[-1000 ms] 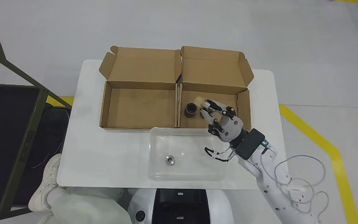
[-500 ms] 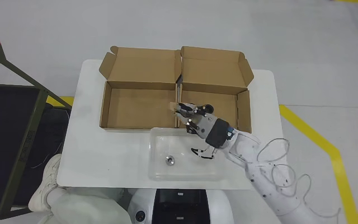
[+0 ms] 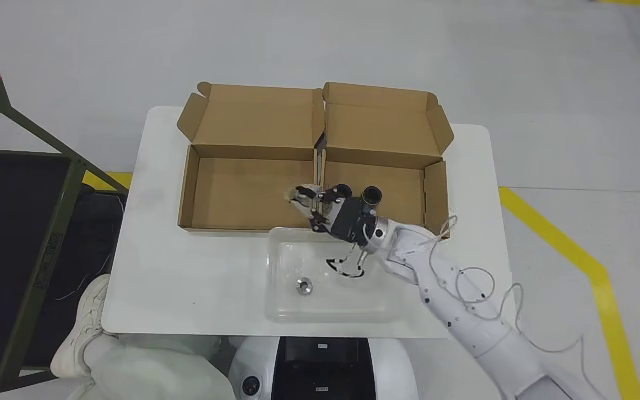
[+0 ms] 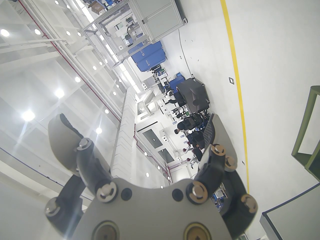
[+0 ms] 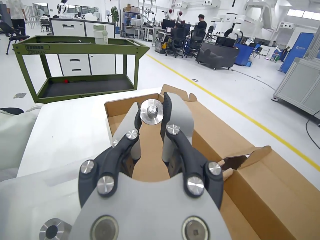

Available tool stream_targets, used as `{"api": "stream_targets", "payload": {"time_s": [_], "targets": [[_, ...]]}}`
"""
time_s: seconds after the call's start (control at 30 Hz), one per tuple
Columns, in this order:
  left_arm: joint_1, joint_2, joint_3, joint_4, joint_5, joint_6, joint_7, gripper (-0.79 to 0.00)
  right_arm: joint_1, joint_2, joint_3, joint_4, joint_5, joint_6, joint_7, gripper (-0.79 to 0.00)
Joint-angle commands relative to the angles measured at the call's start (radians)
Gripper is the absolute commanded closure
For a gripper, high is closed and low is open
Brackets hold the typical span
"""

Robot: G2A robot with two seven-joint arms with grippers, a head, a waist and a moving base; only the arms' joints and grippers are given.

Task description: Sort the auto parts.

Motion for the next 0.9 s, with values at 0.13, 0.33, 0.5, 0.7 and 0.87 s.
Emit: {"api": "stream_targets", "payload": {"time_s": [0.13,0.33,0.5,0.7,0.87], "targets": [[0.000,0.000,0.000,0.000,0.000,0.000,0.000,-0.785,0.064,-0.031,-0.056,0.060,0.004,-0.020,0.042,0.000],[0.000,0.000,0.000,0.000,0.000,0.000,0.000,-0.785,0.152,-0.069,-0.110,0.107,0.005,-0.032,0.116,0.000],[0.000,0.000,0.000,0.000,0.000,0.000,0.000,-0.785,0.214,-0.109,-0.158,0.170,0.023,-0.026,0.160,0.000],[0.000,0.000,0.000,0.000,0.000,0.000,0.000,-0.785,0.280,-0.166,-0.217,0.286,0.063,-0.027,0.174,0.000],[0.000,0.000,0.000,0.000,0.000,0.000,0.000,-0.785,0.332,-0.213,-0.251,0.394,0.098,-0.046,0.177,0.000]]}}
